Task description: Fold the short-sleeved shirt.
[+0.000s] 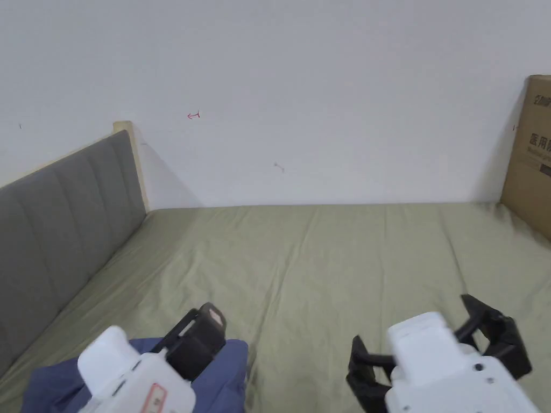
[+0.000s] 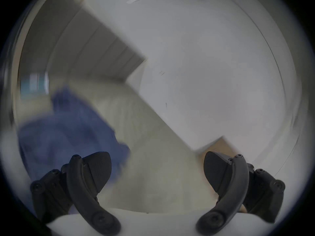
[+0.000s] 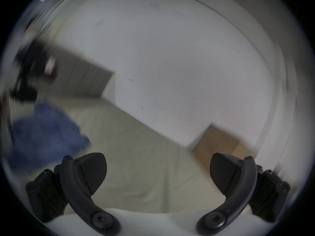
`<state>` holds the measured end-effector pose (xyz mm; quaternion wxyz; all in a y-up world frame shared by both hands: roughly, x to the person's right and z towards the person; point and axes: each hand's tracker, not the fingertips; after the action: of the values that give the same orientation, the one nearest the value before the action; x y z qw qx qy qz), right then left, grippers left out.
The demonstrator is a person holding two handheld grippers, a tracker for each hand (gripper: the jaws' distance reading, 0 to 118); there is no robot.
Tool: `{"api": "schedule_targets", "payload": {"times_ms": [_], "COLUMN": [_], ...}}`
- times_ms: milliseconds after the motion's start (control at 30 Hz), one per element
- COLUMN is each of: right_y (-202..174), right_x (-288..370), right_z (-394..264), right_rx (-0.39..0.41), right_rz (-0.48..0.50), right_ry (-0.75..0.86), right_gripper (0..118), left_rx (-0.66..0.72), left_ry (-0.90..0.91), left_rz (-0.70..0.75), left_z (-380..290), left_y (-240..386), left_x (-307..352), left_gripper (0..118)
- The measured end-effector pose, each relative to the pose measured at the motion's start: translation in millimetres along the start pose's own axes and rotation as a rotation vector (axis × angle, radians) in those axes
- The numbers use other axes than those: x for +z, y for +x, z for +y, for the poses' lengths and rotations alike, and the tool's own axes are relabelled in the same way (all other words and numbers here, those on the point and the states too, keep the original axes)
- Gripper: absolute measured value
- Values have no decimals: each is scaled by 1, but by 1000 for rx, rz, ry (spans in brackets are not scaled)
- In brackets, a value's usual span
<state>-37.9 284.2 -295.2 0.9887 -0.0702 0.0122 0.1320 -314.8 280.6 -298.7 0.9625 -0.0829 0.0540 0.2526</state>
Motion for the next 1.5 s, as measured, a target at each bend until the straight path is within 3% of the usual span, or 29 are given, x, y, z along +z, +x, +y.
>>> {"api": "schedule_targets", "payload": {"times_ms": [100,133,167,200,267,300,467,600,667,700,733,767,800,833,900,933,967,1067,1233,1367,1500], "right_y": [39,50,57,61,60,59,52,40,34,33,31,29,27,24,26,30,31,29,22,11,-23], "right_x": [-5,-5,-6,-5,-3,-2,3,8,9,10,11,12,13,13,11,10,9,8,5,-1,-13], "right_z": [-4,-10,-17,-21,-26,-26,-20,-14,-11,-9,-7,-5,-4,-3,-3,-1,0,-1,4,13,28], "right_rx": [-558,-685,-742,-737,-578,-522,-453,-300,-271,-263,-257,-250,-239,-227,-235,-257,-262,-229,-225,-212,-202], "right_rz": [33,24,30,11,-124,-140,-127,-161,-178,-169,-168,-159,-161,-175,-203,-135,-142,-167,-124,-30,116], "right_ry": [-55,-70,-66,-70,-17,-2,-31,20,25,23,22,25,37,44,45,21,14,22,12,11,24], "right_gripper": [118,118,118,118,118,118,118,118,118,116,104,73,26,4,4,2,0,0,0,0,0], "left_rx": [-434,-545,-609,-648,-637,-637,-561,-536,-527,-517,-511,-507,-508,-510,-499,-490,-483,-481,-478,-479,-452], "left_ry": [175,214,228,236,230,236,227,169,150,146,147,152,159,166,173,164,161,163,121,129,160], "left_rz": [-7,-24,-42,-61,-79,-74,-81,-68,-63,-74,-74,-60,-38,-22,-26,-32,-41,-34,-47,-29,86], "left_z": [2,0,-1,-3,-6,-7,-2,1,2,2,1,0,-1,-1,1,3,4,4,5,13,34], "left_y": [36,43,47,47,48,49,41,39,38,36,37,37,37,37,35,33,33,34,36,28,-1], "left_x": [15,18,21,23,25,26,21,19,19,20,21,20,19,18,19,19,19,19,13,19,37], "left_gripper": [112,112,112,112,112,112,114,114,102,85,49,23,8,6,0,0,0,0,0,0,0]}}
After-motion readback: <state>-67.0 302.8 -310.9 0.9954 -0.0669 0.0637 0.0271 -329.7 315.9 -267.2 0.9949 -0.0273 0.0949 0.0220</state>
